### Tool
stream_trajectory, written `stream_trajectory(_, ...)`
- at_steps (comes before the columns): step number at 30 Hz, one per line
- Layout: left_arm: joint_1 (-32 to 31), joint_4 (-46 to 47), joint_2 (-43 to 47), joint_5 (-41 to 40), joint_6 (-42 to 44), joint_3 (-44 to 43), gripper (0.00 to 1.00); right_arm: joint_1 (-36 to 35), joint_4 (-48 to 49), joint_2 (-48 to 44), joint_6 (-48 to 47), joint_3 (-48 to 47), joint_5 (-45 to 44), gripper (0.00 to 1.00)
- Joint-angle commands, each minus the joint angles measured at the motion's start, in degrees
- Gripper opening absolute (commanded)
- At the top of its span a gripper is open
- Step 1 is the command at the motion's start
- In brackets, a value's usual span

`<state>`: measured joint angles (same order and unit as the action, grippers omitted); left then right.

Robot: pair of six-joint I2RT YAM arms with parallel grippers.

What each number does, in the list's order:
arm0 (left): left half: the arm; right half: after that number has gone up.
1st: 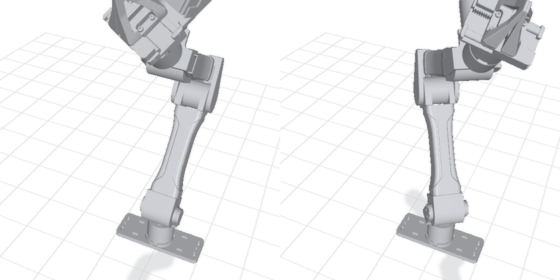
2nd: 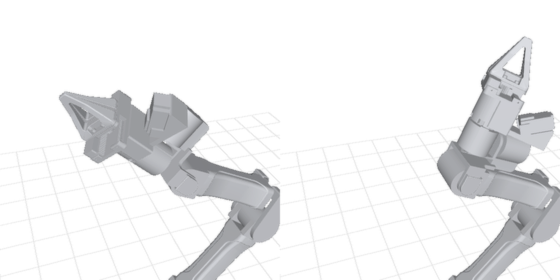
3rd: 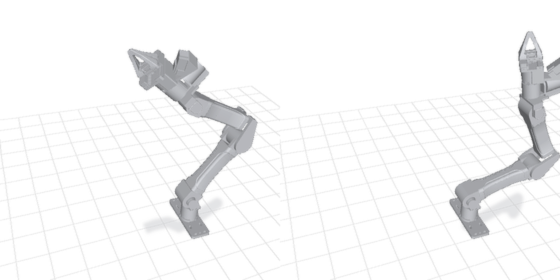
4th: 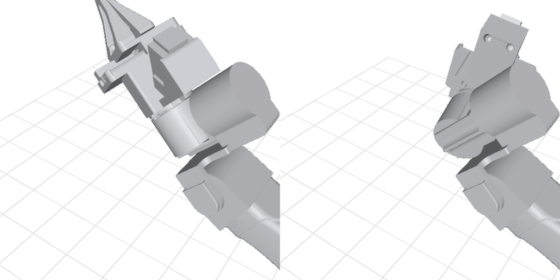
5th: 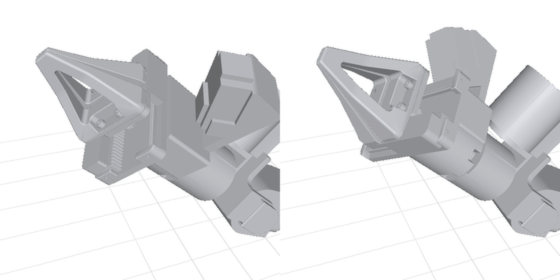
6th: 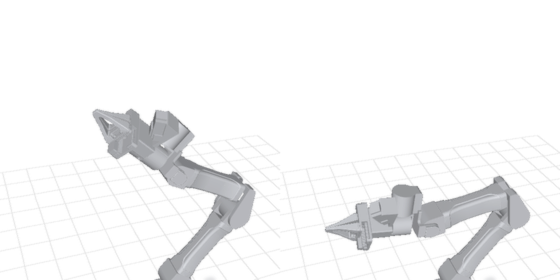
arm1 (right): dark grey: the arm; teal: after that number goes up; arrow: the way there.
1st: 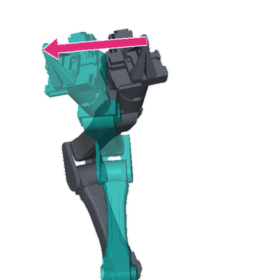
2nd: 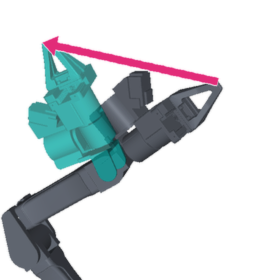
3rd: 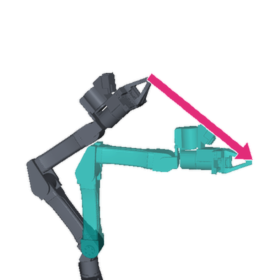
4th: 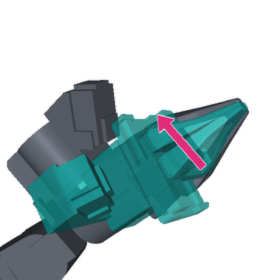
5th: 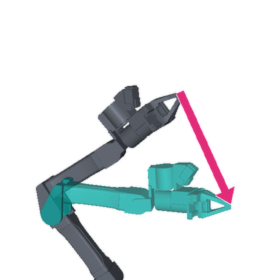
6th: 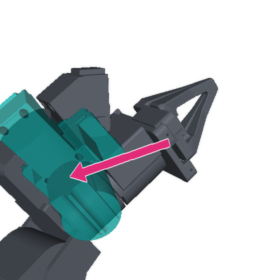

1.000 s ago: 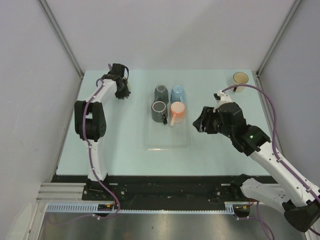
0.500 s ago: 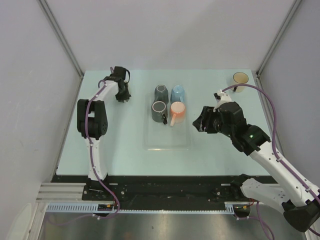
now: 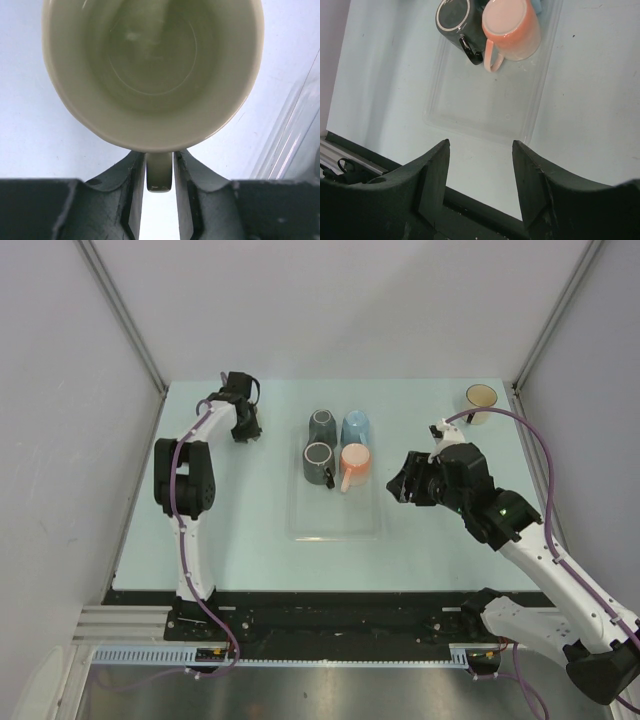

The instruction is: Turn the mug right side up

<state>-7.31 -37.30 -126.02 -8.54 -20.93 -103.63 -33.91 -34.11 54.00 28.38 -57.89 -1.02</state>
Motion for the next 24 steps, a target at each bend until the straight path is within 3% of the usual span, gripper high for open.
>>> stream_trajectory(1, 0.5, 1.1, 2.4, -0.8, 1.3, -1.7, 0.34, 0.3, 0.7, -0.8, -1.0, -0.5, -0.1, 0.58)
stream_trajectory(7, 0.6, 1.0, 4.5, -1.7, 1.7, -0.5, 0.44, 0.5, 0.8, -0.8, -1.0, -0.4, 0.2, 0.58)
stream_trajectory(13, 0.6, 0.9, 12.3, -1.9, 0.5, 5.4, 0.59, 0.6, 1.1, -0.8, -1.1, -0.5, 0.5, 0.58)
stream_trajectory(15, 0.6, 2.0, 18.5, -2.4, -0.1, 10.1, 0.66, 0.6, 1.5, -0.7, -1.2, -0.6, 0.5, 0.58)
stream_trajectory(16, 0.5, 2.5, 21.0, -2.3, -0.3, 11.8, 0.85, 0.6, 1.6, -0.6, -1.0, -0.5, 0.5, 0.58)
stream_trajectory(17, 0.4, 3.0, 26.6, -2.4, -0.2, 14.7, 0.96, 0.6, 1.8, -0.4, -0.7, -0.5, 0.4, 0.59)
stream_trajectory(20, -1.6, 3.1, 35.0, -6.4, 0.5, 18.4, 1.00, -0.3, 2.5, 1.3, 0.7, -0.4, 0.1, 0.59)
stream_trajectory(23, -6.6, 4.9, 46.0, -14.1, 0.1, 23.6, 1.00, -4.4, 4.7, 4.3, -0.2, -0.5, -4.9, 0.60)
stream_trajectory(24, -10.9, 6.7, 51.3, -17.1, -0.2, 25.6, 1.00, -5.5, 5.8, 5.1, -0.6, -0.5, -7.0, 0.60)
